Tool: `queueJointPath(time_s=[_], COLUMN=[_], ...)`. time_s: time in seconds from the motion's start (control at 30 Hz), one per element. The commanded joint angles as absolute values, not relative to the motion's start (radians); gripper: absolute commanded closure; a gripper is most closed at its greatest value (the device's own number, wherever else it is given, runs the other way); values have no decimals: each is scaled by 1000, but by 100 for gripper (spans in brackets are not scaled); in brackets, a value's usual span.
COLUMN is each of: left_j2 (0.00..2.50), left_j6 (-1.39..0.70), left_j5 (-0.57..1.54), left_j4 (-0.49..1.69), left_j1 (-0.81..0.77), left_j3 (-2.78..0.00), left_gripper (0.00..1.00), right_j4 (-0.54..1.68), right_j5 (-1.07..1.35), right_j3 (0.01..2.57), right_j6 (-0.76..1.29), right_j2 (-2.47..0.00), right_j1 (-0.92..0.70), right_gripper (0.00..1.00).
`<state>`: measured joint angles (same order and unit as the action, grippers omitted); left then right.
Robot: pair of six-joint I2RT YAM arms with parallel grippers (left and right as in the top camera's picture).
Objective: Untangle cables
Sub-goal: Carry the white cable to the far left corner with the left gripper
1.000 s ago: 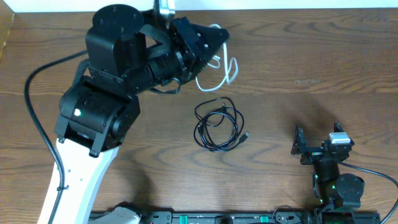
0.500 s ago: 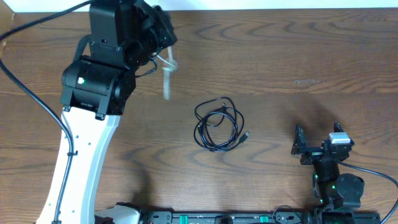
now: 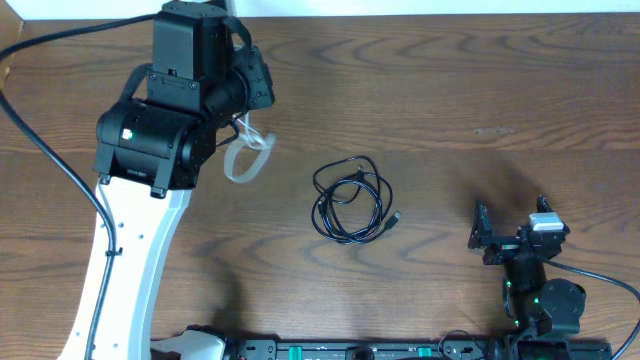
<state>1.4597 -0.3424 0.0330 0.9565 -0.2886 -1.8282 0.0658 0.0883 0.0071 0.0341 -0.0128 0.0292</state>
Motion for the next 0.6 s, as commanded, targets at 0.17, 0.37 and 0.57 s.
queueJointPath(time_s=[0.17,0.37,0.57], left_j2=[1502,1679,1875], left_j6=[-216,-163,-154], left_j5=[169,168,-9], left_j4=[774,412,61], left_j1=[-255,-82,158], left_j3=[-1845,-1845,-1861], left_gripper=[92,93,91], right_j4=[70,70,70], right_j5=[81,81,81], right_j3=[6,6,6], right_j6=[36,36,36], right_j2=[-12,-12,-12], right_j1=[25,25,25], right_gripper=[1,1,1])
